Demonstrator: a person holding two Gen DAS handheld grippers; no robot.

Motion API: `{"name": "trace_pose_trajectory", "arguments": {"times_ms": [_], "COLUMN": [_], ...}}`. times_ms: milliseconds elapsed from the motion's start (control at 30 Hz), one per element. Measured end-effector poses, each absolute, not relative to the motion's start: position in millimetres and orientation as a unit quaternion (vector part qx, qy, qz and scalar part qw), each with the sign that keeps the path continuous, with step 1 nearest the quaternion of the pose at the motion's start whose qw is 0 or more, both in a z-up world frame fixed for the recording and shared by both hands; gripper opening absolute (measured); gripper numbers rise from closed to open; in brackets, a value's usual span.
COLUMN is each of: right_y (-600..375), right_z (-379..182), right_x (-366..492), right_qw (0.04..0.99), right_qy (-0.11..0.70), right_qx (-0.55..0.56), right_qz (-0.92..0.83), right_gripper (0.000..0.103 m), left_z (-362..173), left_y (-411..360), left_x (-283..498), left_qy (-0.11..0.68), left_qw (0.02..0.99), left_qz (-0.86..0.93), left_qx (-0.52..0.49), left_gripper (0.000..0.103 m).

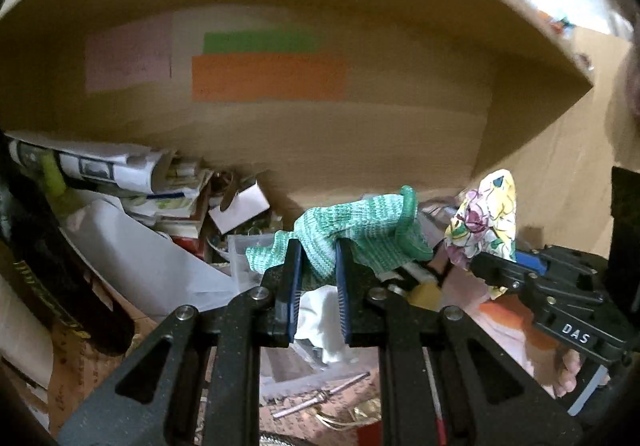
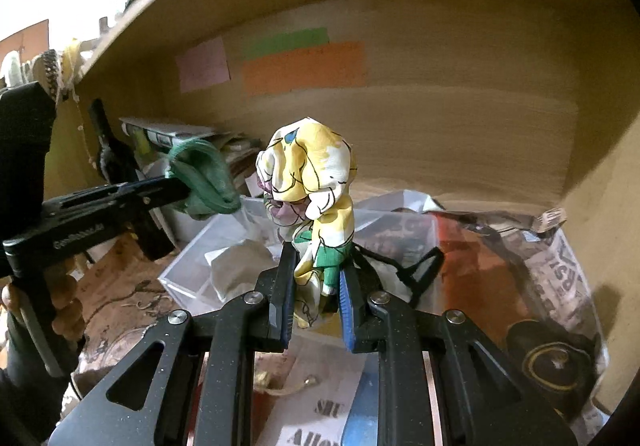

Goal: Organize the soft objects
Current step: 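Lift the floral cloth into the box with the right tool while the left tool drops the sock in, then grasp the beaded bracelet with the left tool while the right tool grasps the red velvet pouch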

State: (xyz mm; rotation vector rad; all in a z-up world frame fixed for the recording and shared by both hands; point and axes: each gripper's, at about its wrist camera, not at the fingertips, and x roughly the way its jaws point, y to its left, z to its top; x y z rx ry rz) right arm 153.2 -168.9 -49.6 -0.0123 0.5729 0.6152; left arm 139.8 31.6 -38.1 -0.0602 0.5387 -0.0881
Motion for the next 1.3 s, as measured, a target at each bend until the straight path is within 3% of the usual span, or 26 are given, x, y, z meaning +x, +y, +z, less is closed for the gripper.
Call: {"name": "trace_pose_trajectory", "arguments": {"times_ms": [600,833,1233,1300], "right_y": [-145.6,-149.4,-160.6,-161.9], "right_z": [-94.0,-89.6,-52.4,-47.3], "right_x": [196.9,193.3,152.9,141.0], "right_qw": [0.893,0.899,0.915,0.916], "right_qy": [0.364,0.356,0.298,0.288], "right_qx": [-0.018,-0.022,-0.026,-0.028], "right_qz": [0.265,0.254,0.271,0.278], "right_gripper": [0.022,0.054,0.056,0.061], "left_z": [-95.8,-90.8,-46.9,-42.4], "left_y": [28.4,31.2,29.8,31.4], "left_x": [217.5,209.8,145.1,129.5], "left_qy": [0.361,0.363,0.301,0.291], "left_qw": [0.932,0.930,0.952,0.955], "left_qz": [-0.023,-0.039,-0.060,-0.059], "left_qx": [-0.014,-0.033,-0.014,-0.008], "left_gripper": [0.016,0.042,0.060,0.063]}}
